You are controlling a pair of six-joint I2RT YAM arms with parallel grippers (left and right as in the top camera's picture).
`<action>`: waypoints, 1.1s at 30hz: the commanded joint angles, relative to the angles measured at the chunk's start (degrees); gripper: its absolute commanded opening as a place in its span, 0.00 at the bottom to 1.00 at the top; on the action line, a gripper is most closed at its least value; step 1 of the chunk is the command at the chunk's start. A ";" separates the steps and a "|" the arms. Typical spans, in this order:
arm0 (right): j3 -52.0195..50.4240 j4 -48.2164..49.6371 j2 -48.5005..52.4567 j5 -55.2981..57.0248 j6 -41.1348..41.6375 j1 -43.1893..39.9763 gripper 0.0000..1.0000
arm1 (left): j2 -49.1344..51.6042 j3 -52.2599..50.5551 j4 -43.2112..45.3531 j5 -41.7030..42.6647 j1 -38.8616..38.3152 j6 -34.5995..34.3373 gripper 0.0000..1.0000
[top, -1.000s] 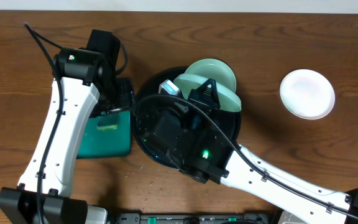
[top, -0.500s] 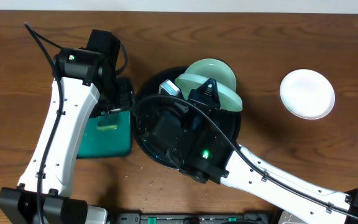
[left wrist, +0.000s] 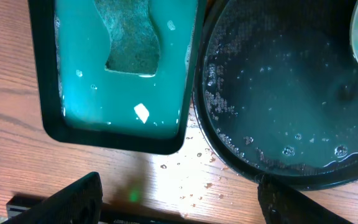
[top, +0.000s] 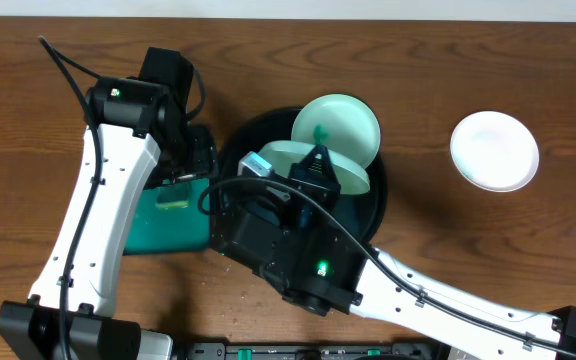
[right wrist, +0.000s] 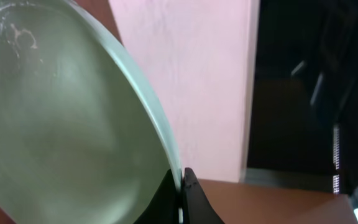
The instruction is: Clean dirty plates on tray and stack at the side
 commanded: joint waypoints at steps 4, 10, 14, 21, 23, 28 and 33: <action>1.14 -7.13 -0.17 -13.79 19.71 -2.64 0.01 | 0.09 0.37 0.07 -0.35 -0.07 0.39 0.81; -0.44 -8.61 -0.20 -41.24 41.03 -14.78 0.01 | 0.09 0.37 0.09 -0.35 -0.07 0.39 0.81; -1.14 -6.58 -0.20 -55.01 44.26 -25.05 0.01 | 0.09 0.37 0.04 -0.33 -0.07 0.39 0.81; -1.14 -4.66 -0.20 -71.43 44.46 -44.24 0.01 | 0.09 0.37 0.02 -0.35 -0.07 0.39 0.81; -1.14 -4.68 -0.20 -75.84 44.46 -50.64 0.01 | 0.09 0.37 0.04 -0.35 -0.07 0.39 0.81; -1.16 -5.33 -0.17 -84.32 44.37 -67.52 0.01 | 0.09 0.37 0.04 -0.33 -0.07 0.39 0.81; -1.16 -5.57 0.46 -87.71 43.43 -82.27 0.01 | 0.09 0.37 0.07 -0.33 -0.07 0.37 0.81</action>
